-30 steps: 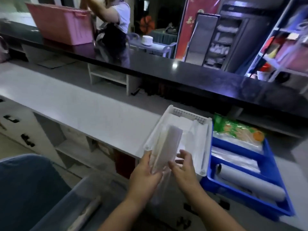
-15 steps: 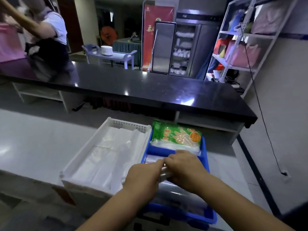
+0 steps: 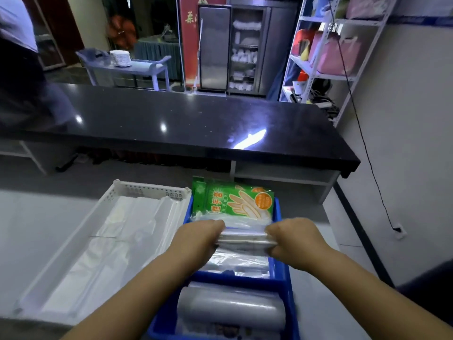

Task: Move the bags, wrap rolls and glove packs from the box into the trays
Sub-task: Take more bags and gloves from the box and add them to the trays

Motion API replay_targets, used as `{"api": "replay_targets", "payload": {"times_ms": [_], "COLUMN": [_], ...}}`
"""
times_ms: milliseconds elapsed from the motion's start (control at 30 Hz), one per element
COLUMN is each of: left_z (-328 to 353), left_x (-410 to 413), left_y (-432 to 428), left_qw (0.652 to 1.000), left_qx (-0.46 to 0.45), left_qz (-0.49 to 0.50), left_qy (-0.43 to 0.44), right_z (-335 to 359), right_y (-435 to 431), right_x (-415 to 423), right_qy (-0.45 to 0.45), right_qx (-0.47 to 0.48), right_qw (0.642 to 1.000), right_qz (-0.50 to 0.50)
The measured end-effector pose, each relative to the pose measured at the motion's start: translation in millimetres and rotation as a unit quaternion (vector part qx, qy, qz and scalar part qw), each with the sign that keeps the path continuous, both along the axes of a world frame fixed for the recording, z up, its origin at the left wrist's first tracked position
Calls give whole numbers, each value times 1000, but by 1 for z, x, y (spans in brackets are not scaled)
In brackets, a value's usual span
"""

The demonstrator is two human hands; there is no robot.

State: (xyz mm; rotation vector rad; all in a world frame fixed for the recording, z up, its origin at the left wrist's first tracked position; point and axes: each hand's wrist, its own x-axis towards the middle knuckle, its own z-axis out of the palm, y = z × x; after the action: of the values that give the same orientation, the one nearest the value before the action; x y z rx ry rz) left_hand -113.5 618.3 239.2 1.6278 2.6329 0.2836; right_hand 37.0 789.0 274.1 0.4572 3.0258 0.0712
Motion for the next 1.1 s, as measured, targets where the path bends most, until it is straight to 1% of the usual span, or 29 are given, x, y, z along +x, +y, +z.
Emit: {"api": "replay_targets", "payload": {"times_ms": [67,133,233,300,433,500,600,667,767,833,967,1100], "left_z": [-11,-27,-51,-62,-75,-80,-85,-88,-88,-84,-72,-59], "left_x": [-20,-34,-37,-35,-37,-39,-41,-41,-40,-39,-32,-23], "left_y": [9,17,29,36,40,39,38,37,34,32,26,13], "left_qw": [999,997,987,983,985,985,983,982,980,978,979,979], "left_qx": [-4,-53,-150,-172,-160,-146,-153,-158,-130,-112,-107,-95], "left_qz": [33,34,-37,-64,-68,-85,-98,-86,-63,-58,-64,-70], "left_qy": [-22,-37,-37,-21,-22,-20,-25,-56,-138,-167,-163,-165], "right_z": [1,2,-2,-5,-12,-16,-21,-21,-22,-22,-17,-19], "right_y": [13,26,39,41,41,38,32,28,22,18,8,-5], "right_x": [-2,0,3,3,1,0,-1,-3,-7,-12,-28,-52], "right_qy": [-5,2,44,67,81,88,115,123,135,144,156,121], "right_qx": [16,2,-35,-32,-23,-31,-50,-52,-69,-90,-130,-114], "right_qw": [999,997,989,983,976,974,969,966,961,959,954,972], "right_qz": [-37,-78,-137,-166,-201,-205,-215,-223,-231,-229,-219,-169]}}
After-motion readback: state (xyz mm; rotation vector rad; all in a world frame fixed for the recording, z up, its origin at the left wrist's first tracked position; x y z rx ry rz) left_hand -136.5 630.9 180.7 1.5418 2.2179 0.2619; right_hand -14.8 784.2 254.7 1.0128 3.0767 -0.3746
